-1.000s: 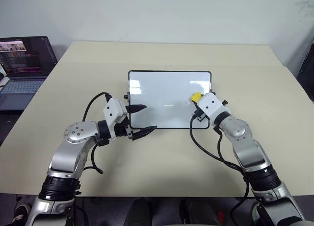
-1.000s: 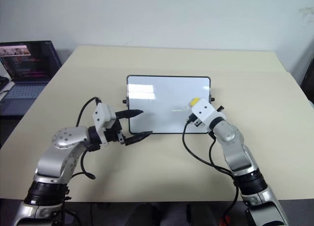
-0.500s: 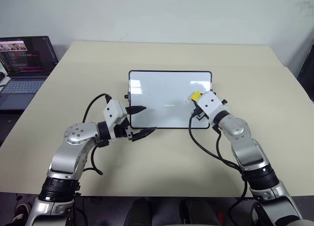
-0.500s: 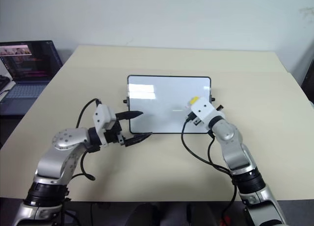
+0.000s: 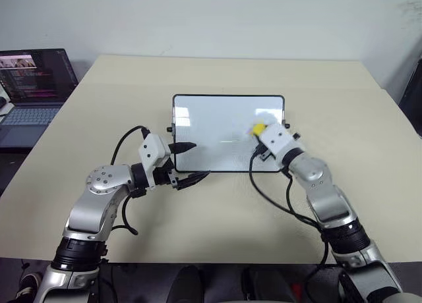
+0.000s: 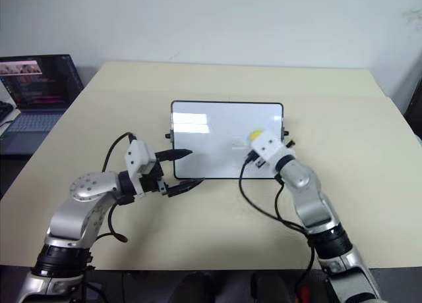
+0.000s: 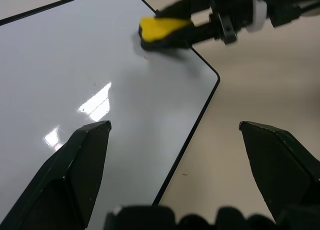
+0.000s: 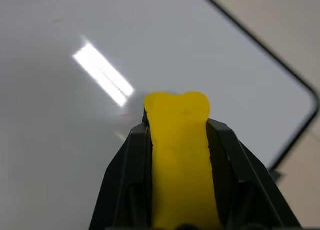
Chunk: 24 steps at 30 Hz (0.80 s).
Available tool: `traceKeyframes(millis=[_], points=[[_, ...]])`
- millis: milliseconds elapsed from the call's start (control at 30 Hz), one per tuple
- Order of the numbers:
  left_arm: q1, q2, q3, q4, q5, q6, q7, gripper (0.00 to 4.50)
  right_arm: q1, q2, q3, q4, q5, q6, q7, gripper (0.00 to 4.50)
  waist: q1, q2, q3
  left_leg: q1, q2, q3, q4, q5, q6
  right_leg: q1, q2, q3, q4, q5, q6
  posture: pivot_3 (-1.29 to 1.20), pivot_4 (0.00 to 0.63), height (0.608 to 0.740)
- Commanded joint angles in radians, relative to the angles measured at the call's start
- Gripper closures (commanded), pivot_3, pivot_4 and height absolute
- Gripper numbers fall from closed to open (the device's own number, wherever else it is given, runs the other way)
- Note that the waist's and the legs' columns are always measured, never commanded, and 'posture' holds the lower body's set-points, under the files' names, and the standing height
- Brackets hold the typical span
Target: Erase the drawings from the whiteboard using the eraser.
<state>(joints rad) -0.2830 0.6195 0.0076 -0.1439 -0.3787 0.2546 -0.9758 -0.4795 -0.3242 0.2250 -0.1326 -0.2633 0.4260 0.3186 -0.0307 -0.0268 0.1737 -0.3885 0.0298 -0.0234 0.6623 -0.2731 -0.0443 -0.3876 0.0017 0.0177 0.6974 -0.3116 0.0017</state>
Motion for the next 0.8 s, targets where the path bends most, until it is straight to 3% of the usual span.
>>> traceKeyframes(millis=[33,200,533,800], points=[[-0.003,0.006,0.016,-0.028,-0.013,-0.012,-0.006,0.00,0.002,-0.004,0.013,-0.008,0.006,-0.011,0.032,3.35,0.000,0.000,0.000,-0.001,0.000,0.000,0.000,0.000,0.000,0.000,0.000,0.000,0.000,0.000,0.000,0.00,0.150,0.740],[0.001,0.002,0.013,-0.029,-0.012,-0.014,-0.004,0.00,0.045,-0.023,0.082,-0.047,0.036,0.028,0.157,3.35,-0.001,0.000,0.000,-0.002,0.000,0.000,0.000,0.000,0.000,-0.001,0.000,0.000,-0.001,0.000,0.000,0.00,0.150,0.740],[-0.005,0.000,0.008,-0.024,-0.014,-0.014,-0.008,0.00,0.008,-0.008,-0.006,-0.009,-0.028,0.003,0.000,3.35,0.000,0.000,0.000,-0.001,0.000,0.000,0.001,0.000,0.000,-0.001,0.000,0.000,0.001,0.000,0.000,0.00,0.150,0.740],[-0.008,-0.004,0.004,-0.022,-0.014,-0.013,-0.010,0.00,0.069,-0.059,0.023,-0.055,0.002,0.074,0.115,3.35,0.001,0.000,0.000,-0.001,0.000,0.000,0.001,0.000,0.000,0.000,0.000,0.000,0.000,0.000,0.000,0.00,0.150,0.740]])
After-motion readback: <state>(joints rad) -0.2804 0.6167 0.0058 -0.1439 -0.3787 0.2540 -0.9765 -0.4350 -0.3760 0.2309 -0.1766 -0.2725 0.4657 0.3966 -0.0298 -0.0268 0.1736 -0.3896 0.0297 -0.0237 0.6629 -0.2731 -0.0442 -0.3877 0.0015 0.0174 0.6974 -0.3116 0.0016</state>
